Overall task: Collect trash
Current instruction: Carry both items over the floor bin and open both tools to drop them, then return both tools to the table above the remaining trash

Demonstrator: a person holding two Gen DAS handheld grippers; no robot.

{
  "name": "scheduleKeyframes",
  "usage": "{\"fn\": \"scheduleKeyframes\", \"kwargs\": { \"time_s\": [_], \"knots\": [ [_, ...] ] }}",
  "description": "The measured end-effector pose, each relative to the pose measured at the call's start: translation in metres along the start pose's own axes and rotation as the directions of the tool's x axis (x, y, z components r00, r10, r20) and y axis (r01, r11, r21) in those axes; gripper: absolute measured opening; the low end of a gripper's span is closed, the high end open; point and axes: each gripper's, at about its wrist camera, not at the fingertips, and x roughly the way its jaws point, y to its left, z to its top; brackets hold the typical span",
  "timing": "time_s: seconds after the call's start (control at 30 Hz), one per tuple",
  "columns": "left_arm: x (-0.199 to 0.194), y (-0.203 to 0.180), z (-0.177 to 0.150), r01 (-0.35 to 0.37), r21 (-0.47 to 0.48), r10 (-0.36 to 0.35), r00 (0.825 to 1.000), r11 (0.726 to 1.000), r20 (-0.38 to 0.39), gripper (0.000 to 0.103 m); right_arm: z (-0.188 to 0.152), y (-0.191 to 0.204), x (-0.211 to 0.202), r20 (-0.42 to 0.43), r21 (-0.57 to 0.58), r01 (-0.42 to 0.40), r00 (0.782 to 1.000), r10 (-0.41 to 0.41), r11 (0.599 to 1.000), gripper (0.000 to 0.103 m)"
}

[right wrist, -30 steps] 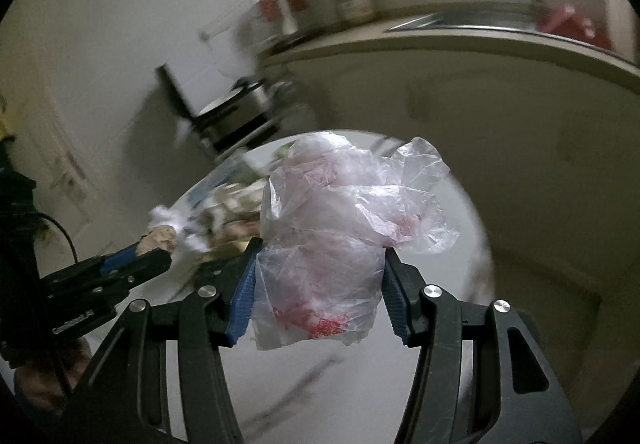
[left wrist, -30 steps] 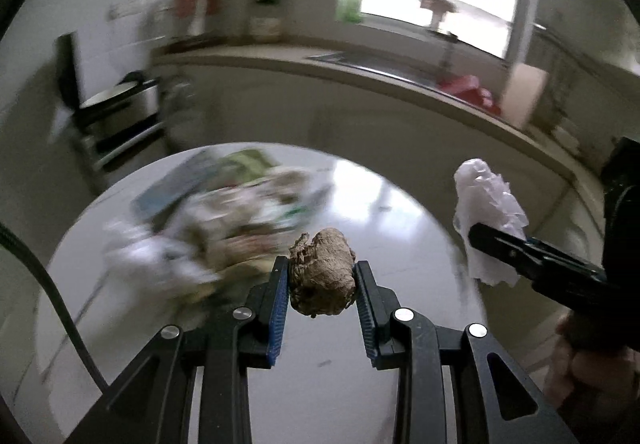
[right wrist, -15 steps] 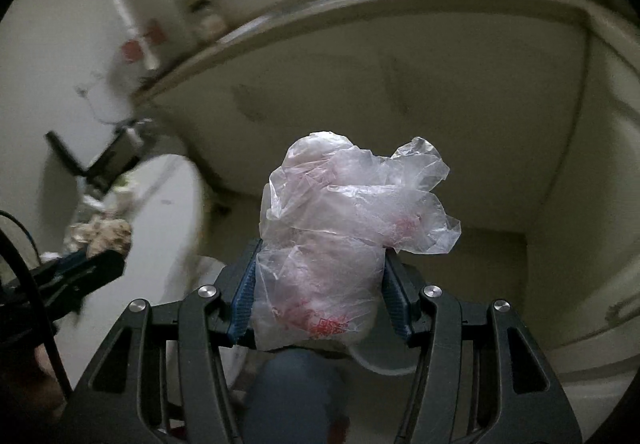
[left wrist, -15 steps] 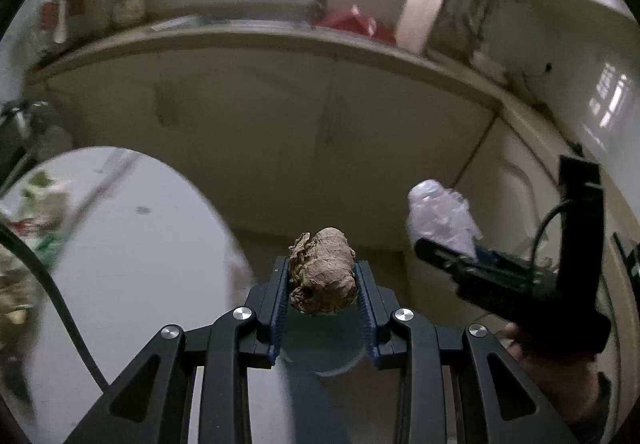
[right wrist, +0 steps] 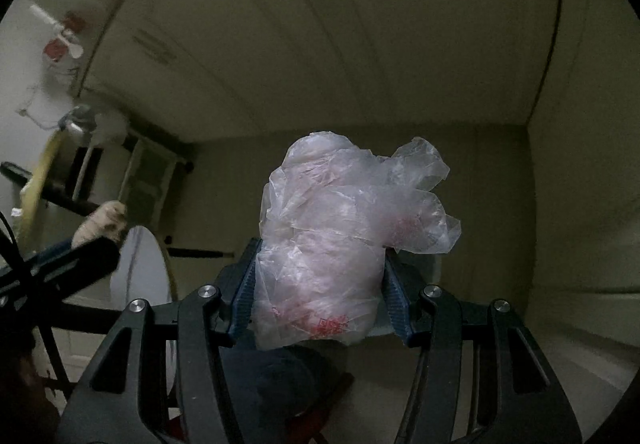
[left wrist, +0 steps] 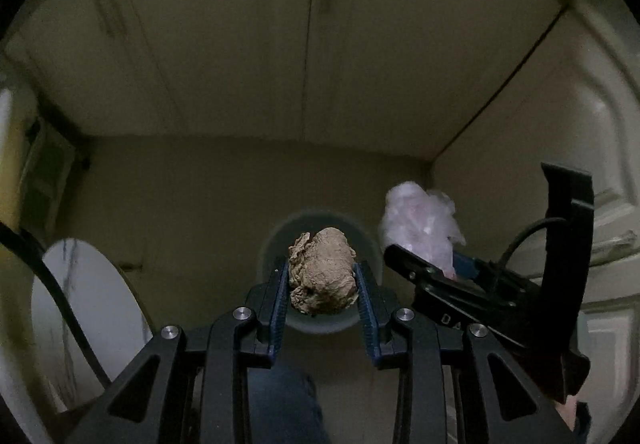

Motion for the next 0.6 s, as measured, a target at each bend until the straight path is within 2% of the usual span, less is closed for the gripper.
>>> {"fn": "scheduleKeyframes", "kwargs": {
  "time_s": [0.1, 0.17, 0.2, 0.23, 0.3, 0.33, 0.37, 0.4, 0.47, 0.6],
  "knots": [
    [0.029, 0.003, 0.01, -0.004, -0.023, 0.002, 0.998, 1.0, -0.059, 0.035, 0.002, -0.013, 0.032, -0.056, 0.037, -0.015, 0.998, 0.017, 0.999, 0.053],
    [0.04, 0.004, 0.015, -0.022, -0.031, 0.019, 0.998, 0.999, -0.066, 0.051, 0.001, -0.019, 0.048, -0.085, 0.06, -0.02, 0.996, 0.025, 0.998, 0.054],
    [0.043, 0.004, 0.019, -0.044, -0.03, 0.042, 0.998, 0.999, -0.056, 0.064, 0.0, -0.021, 0.057, -0.096, 0.073, -0.024, 0.995, 0.031, 0.997, 0.056],
    [0.044, 0.003, 0.021, -0.053, -0.027, 0.052, 0.998, 0.998, -0.042, 0.072, 0.001, -0.024, 0.064, -0.103, 0.087, -0.025, 0.994, 0.034, 0.996, 0.057],
    [0.048, 0.0, 0.026, -0.066, -0.023, 0.065, 0.998, 0.998, -0.028, 0.079, 0.002, -0.029, 0.071, -0.106, 0.109, -0.029, 0.994, 0.04, 0.994, 0.066],
    [0.051, -0.002, 0.028, -0.073, -0.023, 0.072, 0.997, 0.997, -0.024, 0.08, 0.002, -0.031, 0.075, -0.111, 0.125, -0.032, 0.993, 0.046, 0.992, 0.074],
    [0.054, -0.004, 0.029, -0.077, -0.025, 0.076, 0.997, 0.997, -0.021, 0.08, 0.001, -0.035, 0.077, -0.113, 0.136, -0.035, 0.992, 0.051, 0.99, 0.091],
    [0.056, -0.005, 0.029, -0.081, -0.029, 0.081, 0.997, 0.996, -0.02, 0.08, 0.0, -0.038, 0.079, -0.111, 0.146, -0.039, 0.992, 0.055, 0.989, 0.098],
    [0.057, -0.011, 0.023, -0.083, -0.038, 0.083, 0.996, 0.996, -0.011, 0.08, -0.004, -0.048, 0.078, -0.103, 0.168, -0.034, 0.993, 0.052, 0.985, 0.103],
    [0.05, -0.017, 0.016, -0.071, -0.044, 0.073, 0.997, 0.996, 0.034, 0.08, -0.008, -0.049, 0.08, -0.112, 0.203, -0.009, 0.993, 0.033, 0.979, 0.103]
  ]
}}
